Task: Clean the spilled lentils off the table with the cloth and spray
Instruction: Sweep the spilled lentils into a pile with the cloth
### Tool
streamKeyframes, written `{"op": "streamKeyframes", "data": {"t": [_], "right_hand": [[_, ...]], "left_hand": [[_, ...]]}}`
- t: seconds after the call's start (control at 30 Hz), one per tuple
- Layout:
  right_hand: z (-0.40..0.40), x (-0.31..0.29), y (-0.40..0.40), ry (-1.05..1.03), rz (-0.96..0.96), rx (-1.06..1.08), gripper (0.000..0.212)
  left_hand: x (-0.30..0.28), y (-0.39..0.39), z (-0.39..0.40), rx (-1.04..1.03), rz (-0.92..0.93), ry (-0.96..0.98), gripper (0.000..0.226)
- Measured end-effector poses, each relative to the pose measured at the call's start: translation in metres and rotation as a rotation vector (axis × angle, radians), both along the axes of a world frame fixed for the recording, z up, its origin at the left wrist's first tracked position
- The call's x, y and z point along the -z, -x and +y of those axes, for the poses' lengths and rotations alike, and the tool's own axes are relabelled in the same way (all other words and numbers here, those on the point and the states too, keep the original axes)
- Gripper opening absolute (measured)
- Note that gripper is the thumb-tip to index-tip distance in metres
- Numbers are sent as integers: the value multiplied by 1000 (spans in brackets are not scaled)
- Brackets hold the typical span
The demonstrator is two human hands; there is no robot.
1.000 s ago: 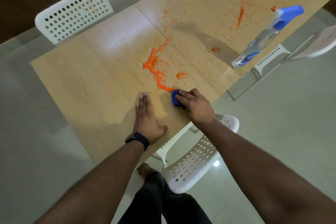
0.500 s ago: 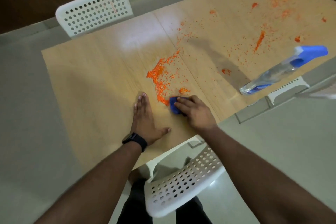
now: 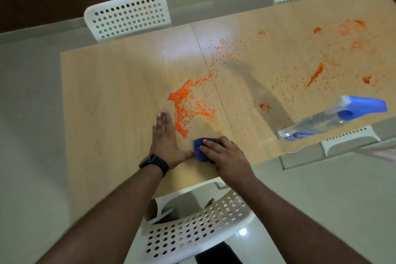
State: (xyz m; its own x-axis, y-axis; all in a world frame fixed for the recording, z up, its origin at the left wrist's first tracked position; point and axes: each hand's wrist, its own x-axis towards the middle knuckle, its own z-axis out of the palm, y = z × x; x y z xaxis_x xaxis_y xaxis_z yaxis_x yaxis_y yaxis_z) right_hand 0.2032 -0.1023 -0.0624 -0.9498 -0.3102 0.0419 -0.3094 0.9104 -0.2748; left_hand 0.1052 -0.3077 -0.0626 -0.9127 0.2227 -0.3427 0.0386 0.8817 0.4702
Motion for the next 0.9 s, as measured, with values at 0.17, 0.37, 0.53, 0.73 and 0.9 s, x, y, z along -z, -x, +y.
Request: {"op": "streamKeyframes", "data": {"t": [0.17, 0.37, 0.53, 0.73, 0.9], "right_hand": [[25, -8, 71, 53, -34, 186, 47], [28, -20, 108, 135, -38, 417, 57], [-3, -21, 41, 230, 14, 313, 66], [-40, 13, 1, 109, 2, -95, 57], [-41, 14, 50, 14, 41, -36, 44]], "left_hand": [[-2, 11, 5, 10, -29, -13, 173], [-8, 21, 4, 61, -54, 18, 176], [-11, 23, -13, 149, -94, 41, 179], [-7, 24, -35, 235, -76, 29, 175], [-6, 31, -38, 258, -85, 22, 183]]}}
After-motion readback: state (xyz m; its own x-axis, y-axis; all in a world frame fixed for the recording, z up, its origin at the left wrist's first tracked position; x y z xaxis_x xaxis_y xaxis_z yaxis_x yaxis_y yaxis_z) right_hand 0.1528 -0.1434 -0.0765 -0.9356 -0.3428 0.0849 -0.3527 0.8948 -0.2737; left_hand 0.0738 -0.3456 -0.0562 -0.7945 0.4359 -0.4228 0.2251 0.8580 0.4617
